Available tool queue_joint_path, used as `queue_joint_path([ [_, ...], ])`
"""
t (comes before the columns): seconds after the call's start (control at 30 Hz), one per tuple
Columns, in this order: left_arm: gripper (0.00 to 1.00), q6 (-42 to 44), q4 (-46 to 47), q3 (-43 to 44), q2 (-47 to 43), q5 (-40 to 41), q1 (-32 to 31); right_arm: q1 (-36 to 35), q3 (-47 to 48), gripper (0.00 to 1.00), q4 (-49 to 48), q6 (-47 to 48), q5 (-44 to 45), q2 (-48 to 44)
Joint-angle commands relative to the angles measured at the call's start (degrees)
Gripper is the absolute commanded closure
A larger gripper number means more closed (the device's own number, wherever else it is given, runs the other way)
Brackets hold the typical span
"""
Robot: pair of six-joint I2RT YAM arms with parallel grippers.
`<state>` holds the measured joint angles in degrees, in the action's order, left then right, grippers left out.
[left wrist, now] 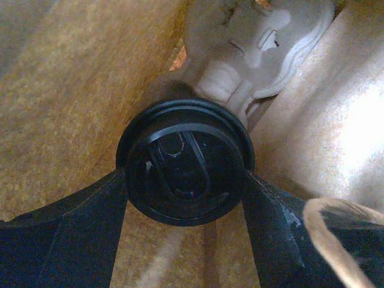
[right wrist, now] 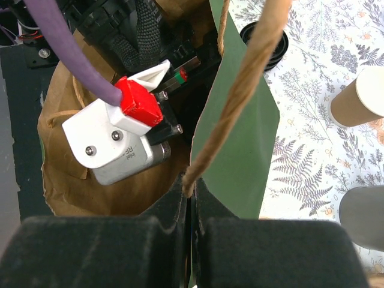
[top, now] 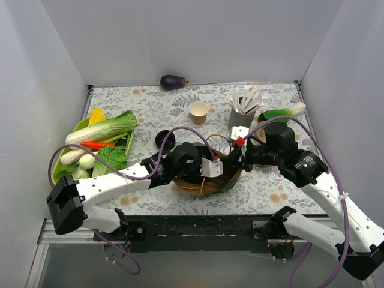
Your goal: Pack the takeout coffee
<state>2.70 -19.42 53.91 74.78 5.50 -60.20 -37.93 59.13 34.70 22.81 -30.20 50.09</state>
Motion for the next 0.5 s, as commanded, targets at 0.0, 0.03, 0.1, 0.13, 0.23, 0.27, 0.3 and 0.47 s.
queue_joint_path([
  [0.0, 1.00, -2.3, 1.4, 0.2, 1.5, 2.2, 2.7, 0.4, 0.1, 0.99, 5.8, -1.5, -4.8, -0.8],
  [0.03, 1.00, -3.9, 1.5, 0.4, 1.9, 1.9, 2.8, 0.6, 0.4, 0.99, 6.6, -1.5, -4.5, -0.6],
  [0.1, 1.00, -4.0, 1.5, 0.6, 2.4, 0.8, 3.1, 1.1, 1.0, 0.94, 7.5, -1.4, -4.3, -0.1],
  [0.13, 1.00, -4.2, 1.5, 0.6, 2.6, 0.6, 3.2, 1.2, 1.4, 0.86, 8.1, -1.3, -4.2, 0.3],
  [0.23, 1.00, -4.9, 1.8, 0.9, 3.3, -0.3, 3.2, 1.5, 3.5, 0.69, 10.5, -0.2, -3.2, 1.2],
  [0.27, 1.00, -5.2, 1.8, 1.3, 3.7, -0.4, 3.3, 1.7, 4.1, 0.65, 11.5, 0.1, -2.9, 1.7],
  [0.3, 1.00, -5.3, 1.8, 1.5, 3.9, -0.4, 3.3, 1.7, 5.6, 0.62, 12.1, 0.8, -2.7, 1.9],
  [0.47, 1.00, -7.4, 1.6, 2.8, 4.2, -1.0, 3.4, 1.9, 9.9, 0.42, 14.7, 1.1, -0.9, 3.3],
])
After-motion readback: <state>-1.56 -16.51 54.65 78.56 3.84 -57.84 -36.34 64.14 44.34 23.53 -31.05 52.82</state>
